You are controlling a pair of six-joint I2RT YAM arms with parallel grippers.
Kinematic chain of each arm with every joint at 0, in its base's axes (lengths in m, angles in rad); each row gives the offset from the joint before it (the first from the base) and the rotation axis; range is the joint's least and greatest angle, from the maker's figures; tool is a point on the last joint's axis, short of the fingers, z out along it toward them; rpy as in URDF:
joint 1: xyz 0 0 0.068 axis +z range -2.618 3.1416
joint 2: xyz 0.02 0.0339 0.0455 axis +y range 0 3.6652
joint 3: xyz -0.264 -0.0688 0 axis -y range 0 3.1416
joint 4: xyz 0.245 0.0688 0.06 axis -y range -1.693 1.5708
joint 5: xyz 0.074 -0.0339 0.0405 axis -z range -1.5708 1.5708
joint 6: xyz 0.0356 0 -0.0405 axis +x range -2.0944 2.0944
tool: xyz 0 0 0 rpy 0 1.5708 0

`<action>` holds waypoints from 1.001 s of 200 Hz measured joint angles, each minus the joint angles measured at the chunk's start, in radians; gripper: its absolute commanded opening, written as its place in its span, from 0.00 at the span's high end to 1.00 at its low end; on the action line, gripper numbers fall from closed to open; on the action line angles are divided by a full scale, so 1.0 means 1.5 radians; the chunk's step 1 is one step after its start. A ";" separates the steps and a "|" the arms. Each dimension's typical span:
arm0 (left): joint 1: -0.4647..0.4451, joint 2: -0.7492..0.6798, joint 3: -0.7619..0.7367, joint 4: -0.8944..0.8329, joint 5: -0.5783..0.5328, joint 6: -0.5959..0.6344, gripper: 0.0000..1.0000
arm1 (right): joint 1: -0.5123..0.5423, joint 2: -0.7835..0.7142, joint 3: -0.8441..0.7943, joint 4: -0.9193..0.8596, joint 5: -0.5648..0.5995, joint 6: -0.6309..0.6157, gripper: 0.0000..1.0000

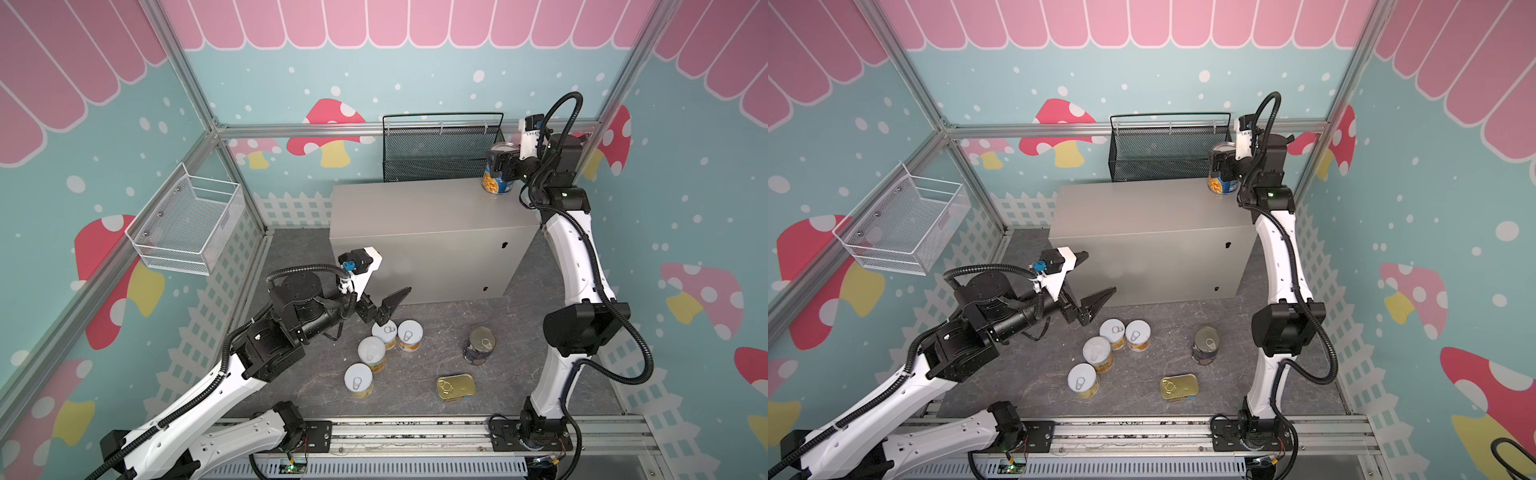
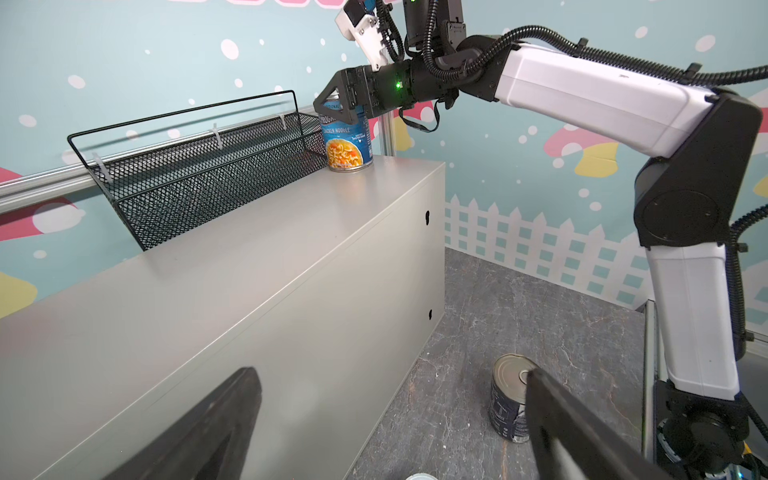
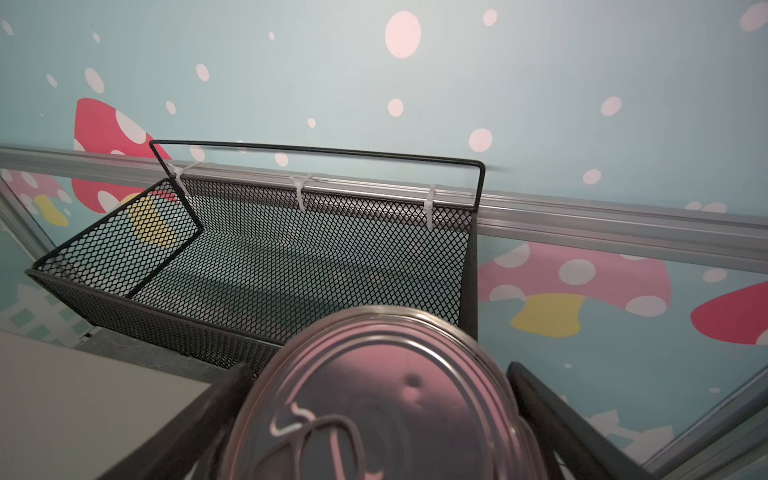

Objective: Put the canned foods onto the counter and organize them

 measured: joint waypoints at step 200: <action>-0.016 0.021 0.013 -0.034 0.071 -0.030 0.01 | 0.000 -0.629 -0.677 -0.004 0.103 0.045 0.01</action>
